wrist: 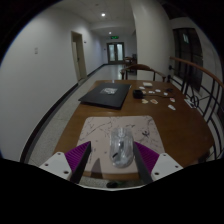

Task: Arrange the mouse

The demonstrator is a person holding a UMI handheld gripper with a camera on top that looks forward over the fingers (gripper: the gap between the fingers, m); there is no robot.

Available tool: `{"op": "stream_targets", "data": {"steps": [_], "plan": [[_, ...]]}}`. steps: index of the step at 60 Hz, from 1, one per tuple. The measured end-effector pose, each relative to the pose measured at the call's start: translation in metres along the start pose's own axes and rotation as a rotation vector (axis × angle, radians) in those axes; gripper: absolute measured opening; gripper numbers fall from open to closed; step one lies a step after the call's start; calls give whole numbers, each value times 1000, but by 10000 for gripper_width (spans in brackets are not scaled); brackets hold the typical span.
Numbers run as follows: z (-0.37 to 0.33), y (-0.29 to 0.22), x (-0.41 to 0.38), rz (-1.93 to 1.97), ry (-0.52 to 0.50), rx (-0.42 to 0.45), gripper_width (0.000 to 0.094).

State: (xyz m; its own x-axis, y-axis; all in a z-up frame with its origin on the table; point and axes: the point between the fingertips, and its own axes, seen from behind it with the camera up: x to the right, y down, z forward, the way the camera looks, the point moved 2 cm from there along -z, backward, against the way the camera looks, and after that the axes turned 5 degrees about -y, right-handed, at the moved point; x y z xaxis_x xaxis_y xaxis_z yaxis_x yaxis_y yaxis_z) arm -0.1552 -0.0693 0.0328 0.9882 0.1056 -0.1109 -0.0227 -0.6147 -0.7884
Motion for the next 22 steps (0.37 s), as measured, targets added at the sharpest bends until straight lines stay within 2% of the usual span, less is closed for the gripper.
{"op": "stream_targets", "data": {"steps": [11, 22], "plan": [[-91, 34, -15, -1, 74, 4, 851], [-138, 63, -40, 21, 66, 13, 851]]}}
